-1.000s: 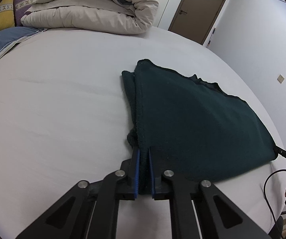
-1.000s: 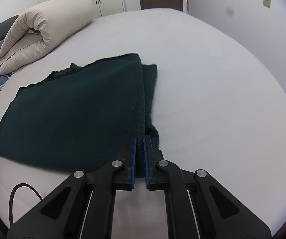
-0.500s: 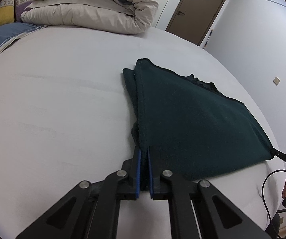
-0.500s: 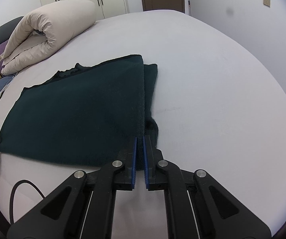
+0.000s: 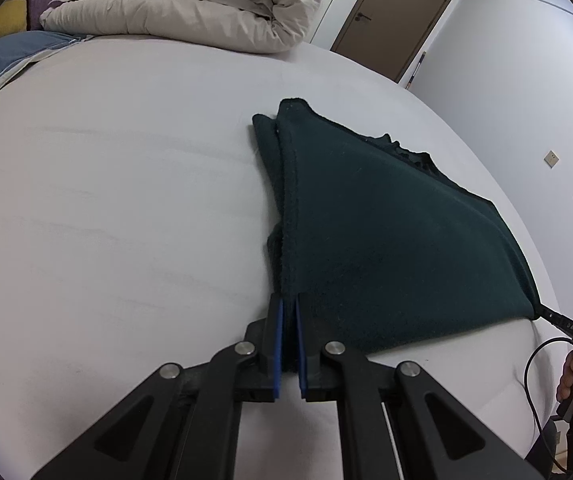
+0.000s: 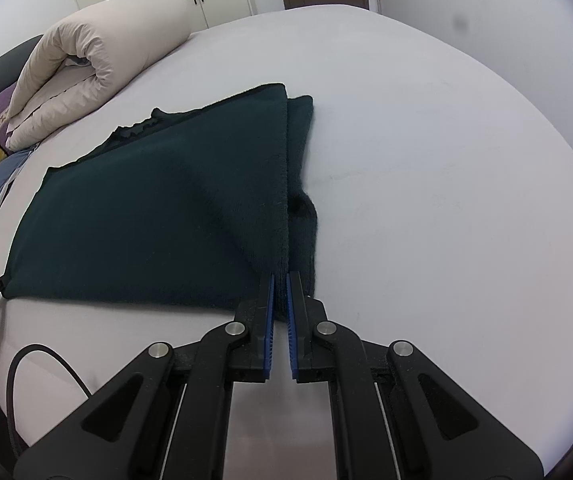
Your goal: Fold small clothes
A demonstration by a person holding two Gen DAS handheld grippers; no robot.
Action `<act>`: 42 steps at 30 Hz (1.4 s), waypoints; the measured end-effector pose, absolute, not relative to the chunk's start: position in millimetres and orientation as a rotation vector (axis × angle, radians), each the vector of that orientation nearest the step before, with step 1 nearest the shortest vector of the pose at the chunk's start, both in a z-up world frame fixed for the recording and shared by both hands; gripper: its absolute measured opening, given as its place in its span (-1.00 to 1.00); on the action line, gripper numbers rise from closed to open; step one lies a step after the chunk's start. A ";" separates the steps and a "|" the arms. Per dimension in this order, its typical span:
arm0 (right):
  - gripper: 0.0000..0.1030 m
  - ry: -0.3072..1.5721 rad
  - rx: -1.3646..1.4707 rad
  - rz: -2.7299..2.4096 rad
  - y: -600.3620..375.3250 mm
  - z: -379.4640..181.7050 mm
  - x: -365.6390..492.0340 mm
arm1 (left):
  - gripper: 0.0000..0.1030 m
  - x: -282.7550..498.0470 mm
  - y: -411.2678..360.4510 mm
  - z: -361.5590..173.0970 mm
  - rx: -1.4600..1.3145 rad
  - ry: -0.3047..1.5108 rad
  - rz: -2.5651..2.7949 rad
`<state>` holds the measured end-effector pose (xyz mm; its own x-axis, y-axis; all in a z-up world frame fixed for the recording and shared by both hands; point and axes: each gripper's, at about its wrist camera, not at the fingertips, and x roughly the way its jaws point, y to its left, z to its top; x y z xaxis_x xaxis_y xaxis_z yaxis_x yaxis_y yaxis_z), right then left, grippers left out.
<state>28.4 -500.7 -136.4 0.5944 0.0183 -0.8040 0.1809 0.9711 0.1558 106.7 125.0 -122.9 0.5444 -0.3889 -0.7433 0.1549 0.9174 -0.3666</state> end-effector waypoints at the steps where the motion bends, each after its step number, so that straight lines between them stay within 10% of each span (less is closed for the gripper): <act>1: -0.91 0.933 0.242 -0.096 -502.5 -137.9 28.4 | -0.87 107.1 125.3 -123.5 -0.273 0.946 -0.329; 35: -0.90 0.914 0.354 -0.130 -522.1 -148.3 58.4 | -0.87 93.8 129.9 -127.3 -0.325 0.952 -0.362; 42: -0.65 0.933 0.374 -0.126 -529.1 -148.5 52.4 | -0.48 97.1 133.2 -120.7 -0.341 0.962 -0.353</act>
